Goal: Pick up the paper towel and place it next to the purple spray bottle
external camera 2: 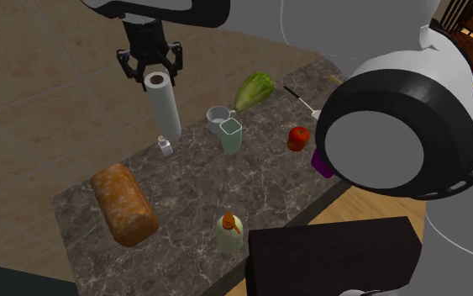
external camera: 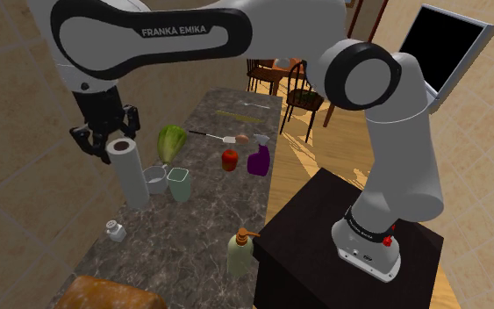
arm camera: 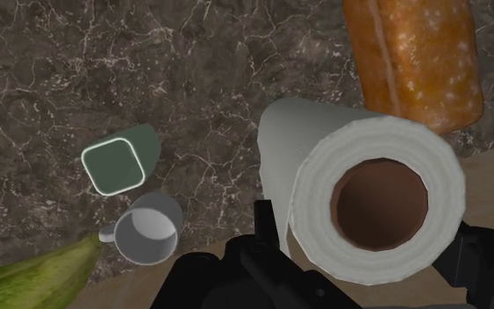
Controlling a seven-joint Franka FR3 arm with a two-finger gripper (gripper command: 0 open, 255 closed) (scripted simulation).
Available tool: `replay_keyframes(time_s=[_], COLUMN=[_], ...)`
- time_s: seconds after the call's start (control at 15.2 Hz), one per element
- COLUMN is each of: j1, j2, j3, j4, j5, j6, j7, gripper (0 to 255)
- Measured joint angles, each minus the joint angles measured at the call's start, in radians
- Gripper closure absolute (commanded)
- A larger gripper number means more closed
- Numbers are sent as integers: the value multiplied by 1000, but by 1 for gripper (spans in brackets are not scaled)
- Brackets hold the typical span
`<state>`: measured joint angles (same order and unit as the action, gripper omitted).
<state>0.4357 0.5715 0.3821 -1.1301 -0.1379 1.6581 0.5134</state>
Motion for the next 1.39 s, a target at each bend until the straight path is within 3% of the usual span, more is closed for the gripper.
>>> replay_keyframes(time_s=[0.59, 1.39], j1=[35, -230], j2=[49, -395], j3=[-4, -24], j4=[207, -416], j5=[-13, 138], j6=[-156, 31], j7=[0, -215], gripper=[255, 255])
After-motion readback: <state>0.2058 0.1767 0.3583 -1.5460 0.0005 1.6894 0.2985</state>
